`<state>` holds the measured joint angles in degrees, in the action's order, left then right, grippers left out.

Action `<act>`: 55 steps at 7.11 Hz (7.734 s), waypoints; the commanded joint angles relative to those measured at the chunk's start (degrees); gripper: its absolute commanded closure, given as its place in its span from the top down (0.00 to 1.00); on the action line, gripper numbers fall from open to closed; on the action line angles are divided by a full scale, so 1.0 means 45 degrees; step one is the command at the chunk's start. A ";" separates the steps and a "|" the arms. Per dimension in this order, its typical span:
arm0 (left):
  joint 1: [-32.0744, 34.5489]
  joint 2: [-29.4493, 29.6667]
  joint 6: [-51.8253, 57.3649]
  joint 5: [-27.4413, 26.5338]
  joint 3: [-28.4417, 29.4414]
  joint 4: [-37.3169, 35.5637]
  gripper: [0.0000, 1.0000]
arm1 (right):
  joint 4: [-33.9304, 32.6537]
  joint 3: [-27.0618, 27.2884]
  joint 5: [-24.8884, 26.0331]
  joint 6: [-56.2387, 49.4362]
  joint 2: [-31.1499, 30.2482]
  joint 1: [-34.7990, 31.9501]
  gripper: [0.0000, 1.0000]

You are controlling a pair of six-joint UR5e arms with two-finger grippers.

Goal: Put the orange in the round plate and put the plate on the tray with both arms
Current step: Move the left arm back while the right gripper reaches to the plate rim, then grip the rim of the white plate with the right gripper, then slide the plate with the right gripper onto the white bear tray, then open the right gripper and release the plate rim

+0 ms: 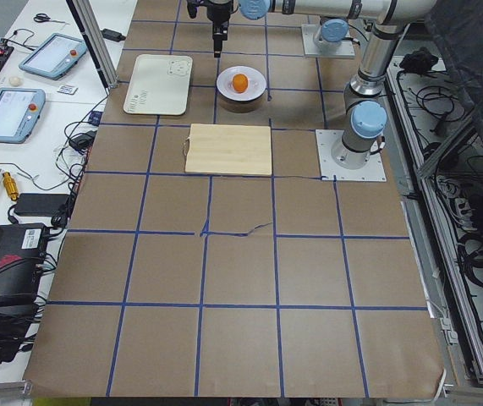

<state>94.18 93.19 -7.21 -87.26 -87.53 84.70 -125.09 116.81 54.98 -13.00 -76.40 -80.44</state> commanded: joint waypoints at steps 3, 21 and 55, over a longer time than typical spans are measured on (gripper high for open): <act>-0.0167 -0.0376 0.0099 -0.0004 -0.0470 -0.0073 1.00 | -0.1011 0.0625 -0.1495 -0.1329 0.1197 -0.0422 0.98; -0.0207 -0.0454 0.0099 -0.0004 -0.0470 -0.0072 1.00 | -0.1225 0.0938 -0.1984 -0.1290 0.2174 -0.1714 0.26; -0.0207 -0.0454 0.0099 -0.0004 -0.0470 -0.0053 1.00 | -0.0407 -0.9141 0.0449 0.5057 0.6048 -0.1480 1.00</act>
<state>93.25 91.14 -6.77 -87.27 -89.65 84.46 -127.77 75.48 53.56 9.48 -45.97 -87.10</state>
